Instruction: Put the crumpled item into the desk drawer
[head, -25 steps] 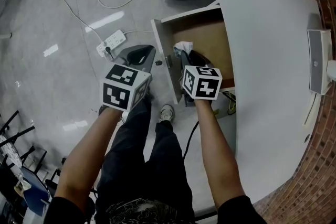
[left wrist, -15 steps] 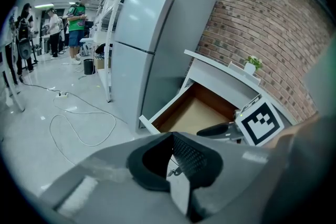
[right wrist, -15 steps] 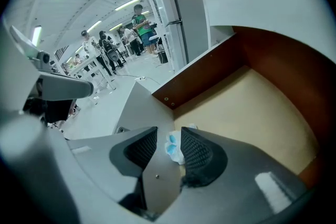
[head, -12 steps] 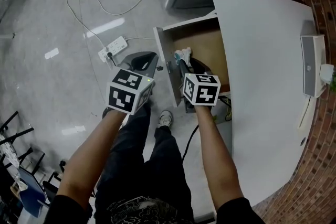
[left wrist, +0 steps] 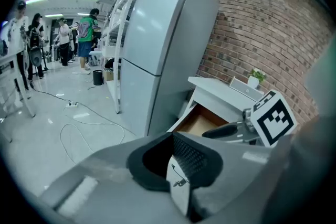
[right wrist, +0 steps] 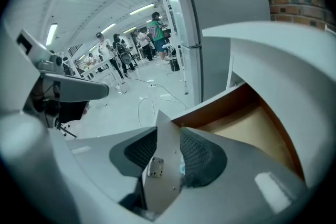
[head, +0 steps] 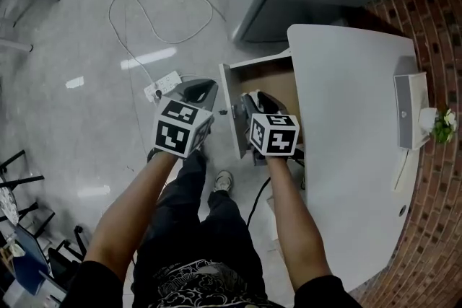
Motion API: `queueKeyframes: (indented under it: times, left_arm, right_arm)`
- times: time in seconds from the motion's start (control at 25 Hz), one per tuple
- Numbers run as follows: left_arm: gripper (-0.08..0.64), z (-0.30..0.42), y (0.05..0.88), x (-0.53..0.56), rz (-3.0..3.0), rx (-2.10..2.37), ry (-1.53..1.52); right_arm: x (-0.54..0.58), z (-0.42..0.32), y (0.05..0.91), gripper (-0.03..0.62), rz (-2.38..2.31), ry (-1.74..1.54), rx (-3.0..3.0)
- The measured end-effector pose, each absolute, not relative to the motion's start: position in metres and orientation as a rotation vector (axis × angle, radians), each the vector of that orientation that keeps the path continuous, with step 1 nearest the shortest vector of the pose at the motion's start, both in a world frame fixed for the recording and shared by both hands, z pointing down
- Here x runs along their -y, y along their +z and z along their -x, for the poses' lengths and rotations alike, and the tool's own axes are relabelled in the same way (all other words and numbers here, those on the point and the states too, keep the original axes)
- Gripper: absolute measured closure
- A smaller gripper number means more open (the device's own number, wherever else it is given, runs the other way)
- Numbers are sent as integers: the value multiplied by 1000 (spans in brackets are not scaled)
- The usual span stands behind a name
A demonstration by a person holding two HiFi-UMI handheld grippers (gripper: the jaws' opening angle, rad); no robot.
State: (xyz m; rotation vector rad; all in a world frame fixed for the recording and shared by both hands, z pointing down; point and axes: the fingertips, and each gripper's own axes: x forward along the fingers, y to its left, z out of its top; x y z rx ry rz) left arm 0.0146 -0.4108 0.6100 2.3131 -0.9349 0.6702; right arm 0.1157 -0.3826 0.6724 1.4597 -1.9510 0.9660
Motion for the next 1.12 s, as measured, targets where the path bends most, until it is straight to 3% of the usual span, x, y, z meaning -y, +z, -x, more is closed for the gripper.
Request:
queueKeyframes:
  times: [1.12]
  left_arm:
    - [561,50,446,482,-2466,1088,573]
  right_arm:
    - [482,-66,454,502,-1538,595,2170]
